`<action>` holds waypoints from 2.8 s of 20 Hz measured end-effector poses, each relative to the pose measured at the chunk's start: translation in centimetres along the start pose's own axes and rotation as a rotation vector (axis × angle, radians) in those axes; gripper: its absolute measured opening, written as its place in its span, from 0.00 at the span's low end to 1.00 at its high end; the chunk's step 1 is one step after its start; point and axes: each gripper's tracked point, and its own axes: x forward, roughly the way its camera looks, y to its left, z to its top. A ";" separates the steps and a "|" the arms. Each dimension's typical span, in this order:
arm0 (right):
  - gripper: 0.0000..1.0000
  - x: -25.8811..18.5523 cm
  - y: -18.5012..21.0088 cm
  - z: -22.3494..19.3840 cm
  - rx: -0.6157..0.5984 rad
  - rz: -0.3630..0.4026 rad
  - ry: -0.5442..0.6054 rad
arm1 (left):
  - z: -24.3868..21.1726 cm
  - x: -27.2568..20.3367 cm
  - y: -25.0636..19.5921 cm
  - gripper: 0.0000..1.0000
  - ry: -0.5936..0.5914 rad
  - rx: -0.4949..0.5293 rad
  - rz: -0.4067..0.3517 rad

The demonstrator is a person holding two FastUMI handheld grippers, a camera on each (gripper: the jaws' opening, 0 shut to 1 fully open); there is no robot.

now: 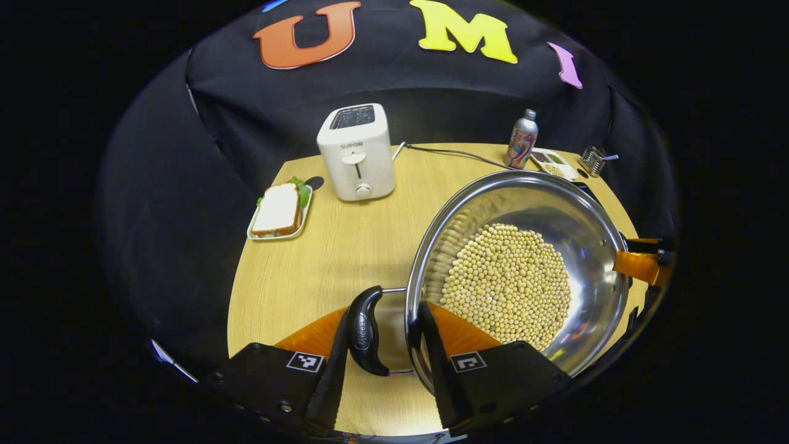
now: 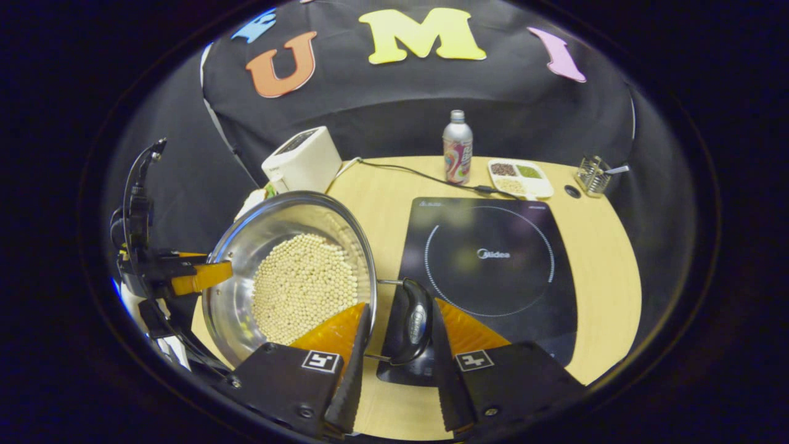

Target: First push the handle of the pot to place it horizontally, then grasp the pot with both hands and set it on the induction cooktop.

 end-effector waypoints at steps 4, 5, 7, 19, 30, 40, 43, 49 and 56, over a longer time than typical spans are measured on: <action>0.52 -3.3 -3.7 -0.6 0.036 -0.050 -0.034 | 1.0 -1.4 -4.4 0.60 -0.023 0.037 -0.043; 0.54 -4.1 -4.7 -0.6 0.044 -0.063 -0.044 | 1.1 -1.6 -5.5 0.60 -0.028 0.043 -0.054; 0.52 -5.5 -6.9 -1.0 0.059 -0.093 -0.058 | 1.4 -1.9 -8.1 0.59 -0.033 0.055 -0.077; 0.52 -7.4 -20.7 -0.5 0.113 -0.196 -0.062 | 4.0 0.9 -22.3 0.60 0.004 0.092 -0.154; 0.52 -2.4 -25.4 4.1 0.034 -0.126 -0.012 | 6.0 4.0 -25.0 0.60 0.048 0.004 -0.073; 0.52 1.9 -25.7 6.4 -0.002 -0.081 0.031 | 6.9 6.6 -24.1 0.60 0.081 -0.031 -0.027; 0.52 2.3 -26.0 6.5 0.004 -0.083 0.040 | 7.1 7.1 -24.2 0.60 0.088 -0.032 -0.029; 0.52 3.2 -26.5 6.3 0.022 -0.081 0.057 | 7.6 7.9 -24.4 0.60 0.087 -0.008 -0.030; 0.53 4.0 -27.1 6.3 -0.001 -0.051 0.041 | 7.6 7.9 -24.6 0.60 0.058 -0.020 -0.009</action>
